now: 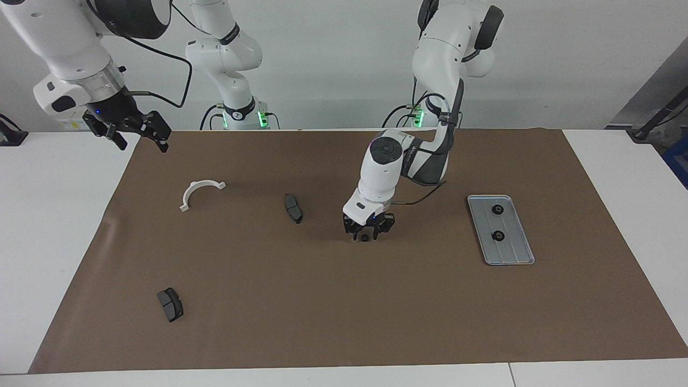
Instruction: Pick bearing gear from pile to tray
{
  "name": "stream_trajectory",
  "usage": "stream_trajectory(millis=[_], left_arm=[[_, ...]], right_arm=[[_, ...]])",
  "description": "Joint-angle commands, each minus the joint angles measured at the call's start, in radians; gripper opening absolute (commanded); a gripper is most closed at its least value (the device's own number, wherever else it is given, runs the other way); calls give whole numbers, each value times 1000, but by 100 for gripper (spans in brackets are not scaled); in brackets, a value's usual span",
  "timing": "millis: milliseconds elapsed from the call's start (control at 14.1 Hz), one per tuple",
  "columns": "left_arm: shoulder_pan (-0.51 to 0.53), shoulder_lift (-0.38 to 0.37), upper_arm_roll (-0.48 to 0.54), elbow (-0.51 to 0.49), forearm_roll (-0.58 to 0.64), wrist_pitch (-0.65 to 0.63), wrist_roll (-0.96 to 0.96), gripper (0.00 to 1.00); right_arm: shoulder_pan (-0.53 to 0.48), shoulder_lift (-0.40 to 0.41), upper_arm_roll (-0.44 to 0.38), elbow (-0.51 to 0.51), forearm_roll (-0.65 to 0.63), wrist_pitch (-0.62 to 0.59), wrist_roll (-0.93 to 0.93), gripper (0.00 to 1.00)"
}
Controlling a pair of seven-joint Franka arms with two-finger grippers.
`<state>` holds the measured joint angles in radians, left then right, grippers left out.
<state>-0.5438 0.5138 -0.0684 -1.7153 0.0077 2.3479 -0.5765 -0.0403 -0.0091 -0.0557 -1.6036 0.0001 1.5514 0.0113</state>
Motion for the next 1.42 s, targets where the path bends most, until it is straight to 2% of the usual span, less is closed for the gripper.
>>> stream_trajectory(millis=[0,284,568,711,1137,1350], left_arm=[[-18,-20,18,-30,6,22,-14,54],[-19,-20,18,-38,6,22,-14,50],[-25,-20,18,-38,8,22,-11,41],[-25,-20,18,-38,8,21,-11,34],[-25,-23,18,-38,8,17,-11,11],[-24,-23,18,-36,8,4,-9,2]], right_arm=[[5,-22,-15,-22,14,-1,-13,100],[11,-23,-15,-27,12,-5,-20,100],[19,-25,-9,-25,2,4,-13,100],[46,-14,-7,-6,-28,13,1,100],[48,-12,-7,-2,-14,10,16,100],[71,-14,-13,-2,-15,6,44,100]])
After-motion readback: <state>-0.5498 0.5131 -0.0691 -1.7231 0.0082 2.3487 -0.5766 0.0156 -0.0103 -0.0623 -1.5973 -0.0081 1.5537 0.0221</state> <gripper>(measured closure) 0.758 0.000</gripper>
